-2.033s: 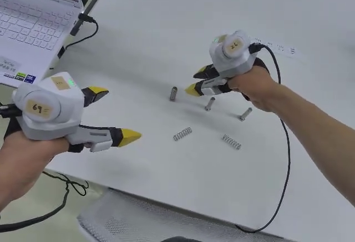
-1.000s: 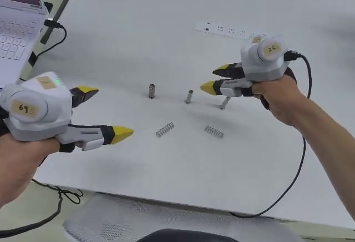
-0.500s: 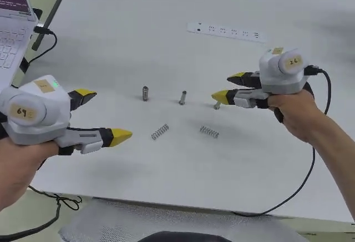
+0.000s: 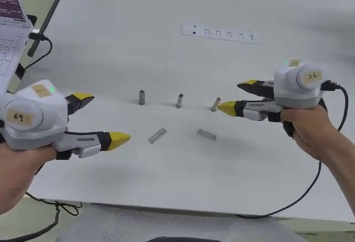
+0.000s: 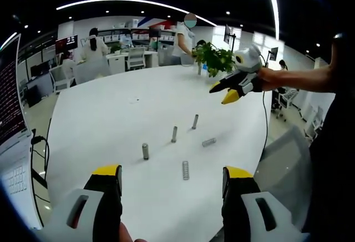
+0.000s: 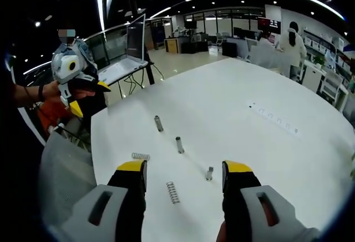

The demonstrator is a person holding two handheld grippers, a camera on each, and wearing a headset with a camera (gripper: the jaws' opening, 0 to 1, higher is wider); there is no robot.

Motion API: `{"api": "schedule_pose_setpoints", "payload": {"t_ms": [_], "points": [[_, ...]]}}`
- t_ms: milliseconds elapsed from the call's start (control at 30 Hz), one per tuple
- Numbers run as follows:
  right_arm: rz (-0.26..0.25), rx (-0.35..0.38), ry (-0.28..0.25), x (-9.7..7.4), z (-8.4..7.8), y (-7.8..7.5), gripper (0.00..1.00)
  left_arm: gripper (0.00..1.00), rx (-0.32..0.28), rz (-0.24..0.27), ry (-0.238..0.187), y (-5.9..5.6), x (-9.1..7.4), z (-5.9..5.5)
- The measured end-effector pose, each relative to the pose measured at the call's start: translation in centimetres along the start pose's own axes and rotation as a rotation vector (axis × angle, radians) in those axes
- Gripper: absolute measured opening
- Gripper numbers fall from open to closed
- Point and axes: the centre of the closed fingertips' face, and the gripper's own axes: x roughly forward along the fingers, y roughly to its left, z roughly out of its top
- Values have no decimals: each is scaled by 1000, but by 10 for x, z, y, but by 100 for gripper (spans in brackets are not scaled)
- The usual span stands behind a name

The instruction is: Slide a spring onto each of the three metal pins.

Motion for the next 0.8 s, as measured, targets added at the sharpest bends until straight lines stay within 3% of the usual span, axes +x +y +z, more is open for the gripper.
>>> {"api": "schedule_pose_setpoints", "payload": {"t_ms": [500,800], "points": [[-28,61,-4,-26,-29,18,62,70,4,-5,2,1,2,1],[-49,85,-29,-42,-37,29,67,71,-1,-2,-4,2,2,1]]}}
